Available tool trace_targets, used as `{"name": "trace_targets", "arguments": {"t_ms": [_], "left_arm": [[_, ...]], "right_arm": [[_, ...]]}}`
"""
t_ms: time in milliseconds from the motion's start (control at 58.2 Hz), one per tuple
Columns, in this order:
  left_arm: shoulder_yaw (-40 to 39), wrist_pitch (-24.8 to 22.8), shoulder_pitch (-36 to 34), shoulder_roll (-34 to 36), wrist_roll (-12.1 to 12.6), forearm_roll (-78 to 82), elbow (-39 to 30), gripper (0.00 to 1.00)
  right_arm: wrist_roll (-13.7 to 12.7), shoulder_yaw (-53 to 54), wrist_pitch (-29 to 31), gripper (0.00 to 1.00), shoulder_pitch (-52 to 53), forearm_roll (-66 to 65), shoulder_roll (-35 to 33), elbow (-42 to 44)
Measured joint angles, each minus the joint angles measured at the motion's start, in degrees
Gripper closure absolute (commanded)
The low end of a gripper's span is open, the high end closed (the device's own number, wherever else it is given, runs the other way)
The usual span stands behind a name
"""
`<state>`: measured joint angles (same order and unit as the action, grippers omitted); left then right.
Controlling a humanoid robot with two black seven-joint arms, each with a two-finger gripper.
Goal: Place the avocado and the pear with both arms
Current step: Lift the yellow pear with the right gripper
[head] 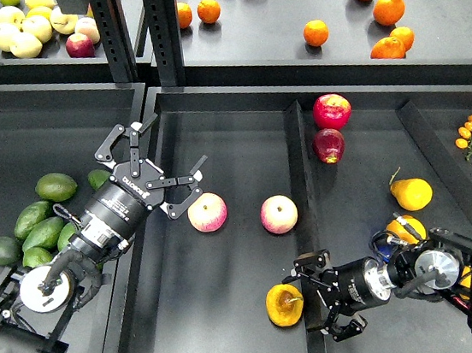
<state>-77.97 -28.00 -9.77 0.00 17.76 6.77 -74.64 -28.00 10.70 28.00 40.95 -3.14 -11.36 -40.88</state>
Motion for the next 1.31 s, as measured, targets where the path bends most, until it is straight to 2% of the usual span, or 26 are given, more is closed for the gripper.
{"name": "trace_targets", "arguments": {"t_ms": [447,756,1049,1186,1238,1307], "left_arm": [[0.01,0.0,0.54,0.0,0.0,0.0,-0.41,0.0],[0.01,0.0,0.55,0.0,0.0,0.0,-0.41,0.0],[0.01,0.0,0.55,0.0,0.0,0.0,-0.42,0.0],[0.01,0.0,0.55,0.0,0.0,0.0,-0.42,0.0],[0.01,0.0,0.55,0.0,0.0,0.0,-0.41,0.0],[0.01,0.0,0.55,0.0,0.0,0.0,-0.41,0.0]], "right_arm": [[0.0,0.03,0.0,0.07,0.09,-1.4,1.45,2.72],[0.0,0.11,0.0,0.18,0.09,-1.43,2.85,3.51],[0.0,0.03,0.0,0.22,0.0,-1.43,2.92,4.15],[0.0,0.02,0.0,0.27,0.0,-1.43,2.83,5.01],[0.0,0.02,0.0,0.34,0.02,-1.43,2.78,5.34],[0.0,0.03,0.0,0.34,0.21,-1.25,2.78,5.68]]}}
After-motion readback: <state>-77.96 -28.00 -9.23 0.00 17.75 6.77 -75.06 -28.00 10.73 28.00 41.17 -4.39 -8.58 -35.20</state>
